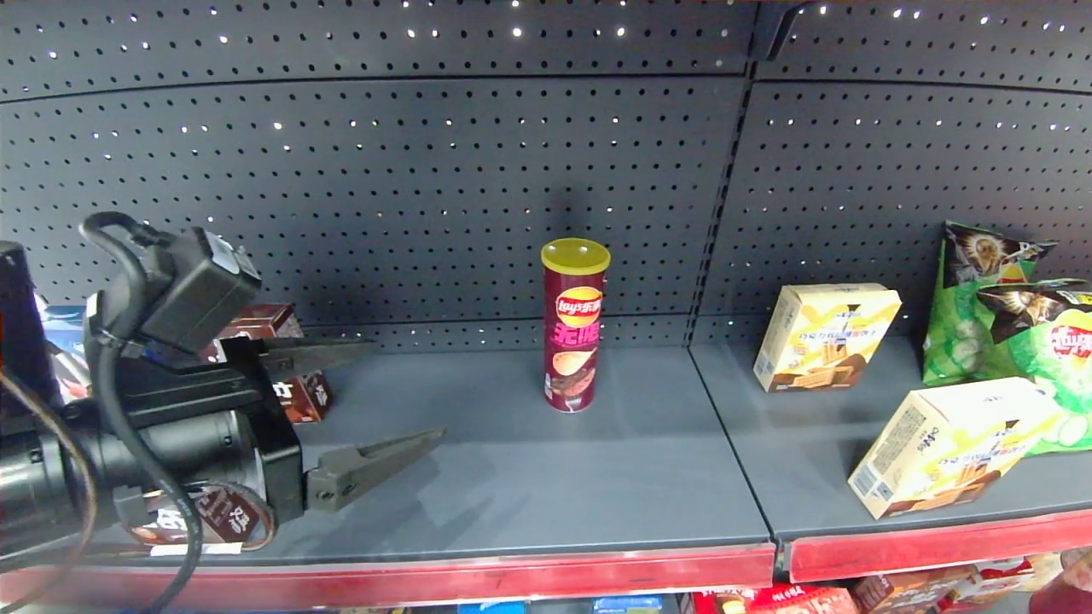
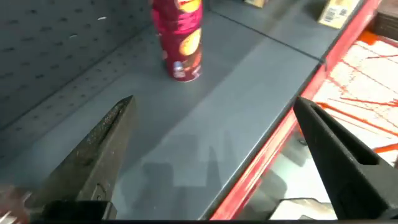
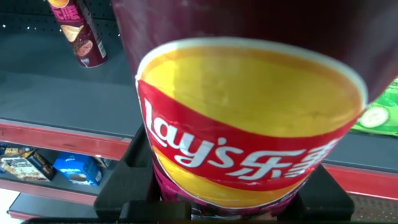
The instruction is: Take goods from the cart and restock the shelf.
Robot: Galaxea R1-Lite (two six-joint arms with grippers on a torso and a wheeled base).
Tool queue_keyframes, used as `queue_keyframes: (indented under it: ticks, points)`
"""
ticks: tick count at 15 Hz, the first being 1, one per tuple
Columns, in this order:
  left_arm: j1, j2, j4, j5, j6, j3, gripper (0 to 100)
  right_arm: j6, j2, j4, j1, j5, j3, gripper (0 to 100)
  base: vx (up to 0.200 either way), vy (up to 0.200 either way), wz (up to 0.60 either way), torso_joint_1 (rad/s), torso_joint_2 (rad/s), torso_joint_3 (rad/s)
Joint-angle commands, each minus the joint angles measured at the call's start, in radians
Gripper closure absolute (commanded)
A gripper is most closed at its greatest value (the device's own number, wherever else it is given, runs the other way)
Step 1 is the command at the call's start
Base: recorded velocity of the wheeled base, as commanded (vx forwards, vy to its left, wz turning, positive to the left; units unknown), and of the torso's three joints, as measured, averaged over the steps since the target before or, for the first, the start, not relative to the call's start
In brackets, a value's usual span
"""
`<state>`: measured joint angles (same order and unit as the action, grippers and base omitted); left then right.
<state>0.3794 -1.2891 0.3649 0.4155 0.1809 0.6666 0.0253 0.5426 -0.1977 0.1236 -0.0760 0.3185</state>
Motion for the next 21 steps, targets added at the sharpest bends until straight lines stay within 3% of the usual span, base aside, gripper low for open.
queue_keyframes:
  ticks: [1,5,8,11,14,16,17,18,21]
  points:
    - [0.010,-0.081,0.022,0.039,-0.001,0.002,0,0.001,-0.006,0.000,0.001,-0.002,0.001,100,0.000,0.000,0.00,0.000,0.00,0.000]
    - [0.026,-0.183,0.062,0.106,-0.001,0.047,0,0.001,0.000,-0.002,0.001,-0.001,0.005,100,0.000,0.000,0.00,0.000,0.00,0.000]
    - [0.019,-0.297,0.120,0.112,-0.024,0.146,0,0.001,0.002,0.000,0.001,-0.002,0.005,100,0.000,0.000,0.00,0.000,0.00,0.000]
    - [0.015,-0.364,0.143,0.111,-0.029,0.172,0,0.001,0.013,-0.002,0.001,-0.002,0.011,100,0.000,0.000,0.00,0.000,0.00,0.000]
    - [-0.030,-0.437,0.166,0.114,-0.027,0.215,0,0.001,0.008,-0.002,-0.004,-0.002,0.004,100,0.000,0.000,0.00,0.000,0.00,0.000]
    - [-0.056,-0.499,0.253,0.118,-0.027,0.226,0,0.001,0.007,-0.002,-0.004,-0.002,0.004,100,0.000,0.000,0.00,0.000,0.00,0.000]
    - [-0.069,-0.545,0.341,0.178,-0.031,0.217,0,0.001,0.005,-0.002,-0.006,-0.002,0.007,100,0.000,0.000,0.00,0.000,0.00,0.000]
    - [-0.079,-0.567,0.361,0.210,-0.031,0.217,0,0.001,0.005,-0.002,-0.006,-0.002,0.008,100,0.000,0.000,0.00,0.000,0.00,0.000]
    - [-0.080,-0.621,0.379,0.249,-0.037,0.257,0,0.001,0.005,0.000,-0.006,-0.002,0.004,100,0.000,0.000,0.00,0.000,0.00,0.000]
